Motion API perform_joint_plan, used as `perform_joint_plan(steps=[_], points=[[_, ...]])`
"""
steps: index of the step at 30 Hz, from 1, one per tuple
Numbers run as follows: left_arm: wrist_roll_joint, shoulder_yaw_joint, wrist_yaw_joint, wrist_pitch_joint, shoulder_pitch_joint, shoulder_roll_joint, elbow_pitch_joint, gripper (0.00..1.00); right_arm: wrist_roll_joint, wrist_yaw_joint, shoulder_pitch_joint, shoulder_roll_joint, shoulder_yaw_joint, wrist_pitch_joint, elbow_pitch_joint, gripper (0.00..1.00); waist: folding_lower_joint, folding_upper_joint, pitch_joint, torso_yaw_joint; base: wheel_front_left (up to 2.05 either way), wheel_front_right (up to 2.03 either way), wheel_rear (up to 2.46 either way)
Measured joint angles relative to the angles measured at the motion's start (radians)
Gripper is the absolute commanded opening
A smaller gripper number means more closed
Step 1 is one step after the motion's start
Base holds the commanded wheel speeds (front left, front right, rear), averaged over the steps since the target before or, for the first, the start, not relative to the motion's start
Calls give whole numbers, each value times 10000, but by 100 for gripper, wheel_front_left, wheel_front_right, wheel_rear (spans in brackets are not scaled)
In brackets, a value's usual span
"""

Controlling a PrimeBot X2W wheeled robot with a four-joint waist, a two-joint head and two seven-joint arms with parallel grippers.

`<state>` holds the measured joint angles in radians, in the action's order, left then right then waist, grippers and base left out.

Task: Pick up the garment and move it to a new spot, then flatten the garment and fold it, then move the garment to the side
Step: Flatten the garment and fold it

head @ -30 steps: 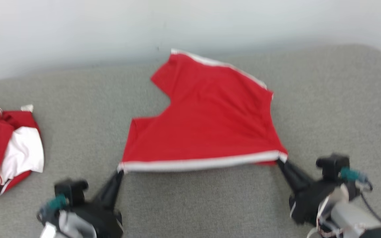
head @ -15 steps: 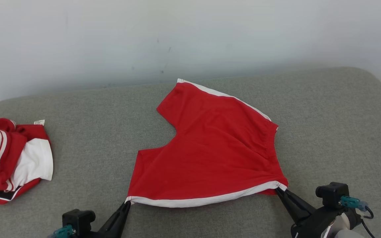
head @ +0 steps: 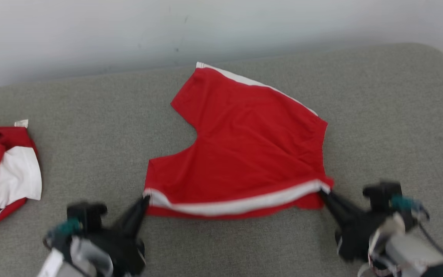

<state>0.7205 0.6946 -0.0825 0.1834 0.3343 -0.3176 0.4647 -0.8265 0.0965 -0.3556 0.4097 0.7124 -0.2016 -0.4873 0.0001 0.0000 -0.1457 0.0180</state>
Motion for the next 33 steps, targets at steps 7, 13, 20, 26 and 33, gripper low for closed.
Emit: perform_joint_plan(steps=[7,13,20,26,33], points=[[525,-755,-328,-1509,3617,-458,385,0,291,17,-3959,-589,-23,1553,-648,0,1,2,-707,86,0,0,0],[-267,-2029,-322,-2447,8494,-1225,989,0,830,-336,-8812,-1745,-1879,1962,-1285,0,3,2,-1480,290,0,0,0],[-136,-2230,-347,-1632,10100,-679,136,0,842,69,-10887,-1538,-1632,763,-1007,0,0,1,-2477,276,0,0,0],[232,-1643,-412,-1043,7690,-422,949,0,1110,280,-9305,-1020,-784,249,-2067,0,4,4,-3042,-28,0,0,0],[311,-1034,-420,-219,5596,-414,1037,0,462,280,-6754,-656,194,-238,-1831,0,0,3,-2710,-255,0,0,0]])
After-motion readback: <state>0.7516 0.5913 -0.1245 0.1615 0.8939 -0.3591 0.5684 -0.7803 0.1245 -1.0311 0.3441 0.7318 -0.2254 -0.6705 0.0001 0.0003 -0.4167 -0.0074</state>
